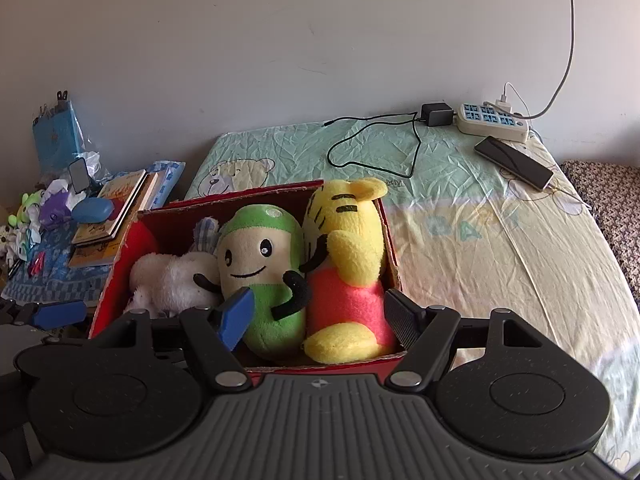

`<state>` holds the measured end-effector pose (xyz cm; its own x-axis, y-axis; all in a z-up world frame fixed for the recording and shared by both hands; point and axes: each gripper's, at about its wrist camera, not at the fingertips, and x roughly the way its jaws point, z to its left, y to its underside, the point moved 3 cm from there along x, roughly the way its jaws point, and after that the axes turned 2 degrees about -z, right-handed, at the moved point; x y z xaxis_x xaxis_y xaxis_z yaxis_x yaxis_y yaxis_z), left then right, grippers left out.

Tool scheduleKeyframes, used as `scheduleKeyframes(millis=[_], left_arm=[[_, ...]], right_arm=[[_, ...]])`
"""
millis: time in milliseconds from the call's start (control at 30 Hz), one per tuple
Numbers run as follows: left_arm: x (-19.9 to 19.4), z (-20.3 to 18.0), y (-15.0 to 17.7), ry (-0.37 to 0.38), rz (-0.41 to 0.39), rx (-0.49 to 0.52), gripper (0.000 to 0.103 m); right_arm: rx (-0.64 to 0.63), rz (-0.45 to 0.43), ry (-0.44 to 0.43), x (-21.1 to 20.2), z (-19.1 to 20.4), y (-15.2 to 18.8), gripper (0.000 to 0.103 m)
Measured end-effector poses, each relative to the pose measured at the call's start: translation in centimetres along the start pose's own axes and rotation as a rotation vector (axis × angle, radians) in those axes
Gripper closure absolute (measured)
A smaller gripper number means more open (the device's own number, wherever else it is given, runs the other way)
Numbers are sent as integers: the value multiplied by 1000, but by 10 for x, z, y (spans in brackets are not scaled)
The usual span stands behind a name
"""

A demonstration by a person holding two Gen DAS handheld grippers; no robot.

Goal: Organize objects

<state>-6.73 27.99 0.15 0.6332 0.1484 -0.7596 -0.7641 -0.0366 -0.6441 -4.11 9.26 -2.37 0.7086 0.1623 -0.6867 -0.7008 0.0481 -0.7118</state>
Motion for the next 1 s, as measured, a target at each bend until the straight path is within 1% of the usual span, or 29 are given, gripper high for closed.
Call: scheduleKeyframes(millis=[300, 367, 567, 600, 667, 867, 1000], left_arm=[[11, 7, -9, 12, -12, 26, 1], [12, 7, -11, 11, -15, 28, 1], [18, 11, -12, 7, 11, 0, 1], [19, 12, -11, 3, 16, -4, 1], [21, 12, -11, 1, 25, -11, 1], [27, 12, -11, 1, 43, -11, 1], [24, 11, -16, -13, 25, 15, 1]], right_arm=[[26, -6, -9, 6, 4, -3, 31], [29, -5, -15, 8, 4, -4, 33], [33, 14, -37, 15, 4, -4, 35], [31, 18, -42, 16, 5, -4, 36], [27, 21, -49, 17, 5, -4, 40], [40, 36, -60, 21, 1, -4, 42], [46, 30, -57, 21, -1, -8, 42]])
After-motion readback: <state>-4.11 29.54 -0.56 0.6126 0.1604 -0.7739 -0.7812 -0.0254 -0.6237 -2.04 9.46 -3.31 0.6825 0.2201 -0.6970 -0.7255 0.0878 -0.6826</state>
